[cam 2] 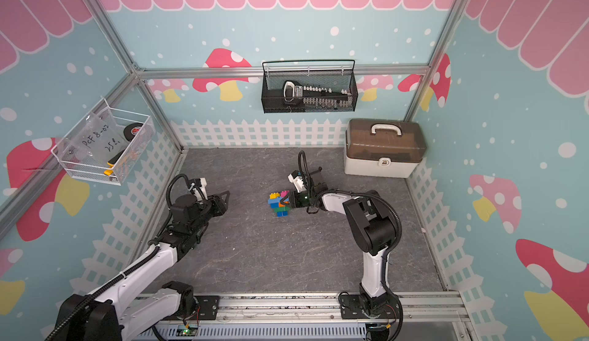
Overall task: Assemble a heart with lego
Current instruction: Adjust the lego brick at the center of the board, then reset both arms
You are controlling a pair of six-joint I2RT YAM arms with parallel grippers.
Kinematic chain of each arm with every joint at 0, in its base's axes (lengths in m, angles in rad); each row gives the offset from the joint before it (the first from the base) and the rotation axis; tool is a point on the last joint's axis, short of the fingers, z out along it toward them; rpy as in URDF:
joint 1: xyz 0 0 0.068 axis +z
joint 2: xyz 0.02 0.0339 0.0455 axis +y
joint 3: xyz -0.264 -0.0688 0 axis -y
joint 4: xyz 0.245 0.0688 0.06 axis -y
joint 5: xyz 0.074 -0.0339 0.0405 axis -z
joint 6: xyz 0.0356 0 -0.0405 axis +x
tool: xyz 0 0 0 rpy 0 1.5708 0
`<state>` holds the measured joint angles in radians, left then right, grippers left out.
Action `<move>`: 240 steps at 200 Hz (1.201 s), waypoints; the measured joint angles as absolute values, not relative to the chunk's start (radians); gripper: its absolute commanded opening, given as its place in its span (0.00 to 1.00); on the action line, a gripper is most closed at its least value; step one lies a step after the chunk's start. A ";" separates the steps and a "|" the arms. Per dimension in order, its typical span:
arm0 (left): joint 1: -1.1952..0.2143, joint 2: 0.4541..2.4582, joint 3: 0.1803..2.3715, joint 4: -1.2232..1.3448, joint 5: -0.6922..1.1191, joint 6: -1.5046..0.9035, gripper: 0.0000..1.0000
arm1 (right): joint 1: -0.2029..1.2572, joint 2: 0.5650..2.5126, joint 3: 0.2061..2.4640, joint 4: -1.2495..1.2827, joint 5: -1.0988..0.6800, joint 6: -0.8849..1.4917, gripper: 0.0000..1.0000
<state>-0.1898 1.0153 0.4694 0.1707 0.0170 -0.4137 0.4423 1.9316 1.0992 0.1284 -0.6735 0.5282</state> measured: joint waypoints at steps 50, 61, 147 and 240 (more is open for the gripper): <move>-0.099 1.042 0.441 0.192 -0.056 -0.401 0.66 | 0.353 1.906 0.995 0.128 -0.621 0.524 0.67; -0.083 1.037 0.430 0.205 -0.072 -0.384 0.66 | 0.317 1.868 0.963 0.108 -0.600 0.513 0.74; -0.010 1.055 0.274 0.434 -0.190 -0.224 0.67 | 0.129 1.311 0.693 0.053 -0.080 0.203 0.99; 0.039 1.512 0.267 0.962 -0.138 -0.160 0.99 | 0.013 1.505 0.316 0.808 0.205 0.085 0.99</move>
<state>0.0395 1.5120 0.2672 0.9615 -0.1375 -0.1596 0.0128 1.5051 0.3164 0.8082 0.2047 0.0849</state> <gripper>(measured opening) 0.984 0.989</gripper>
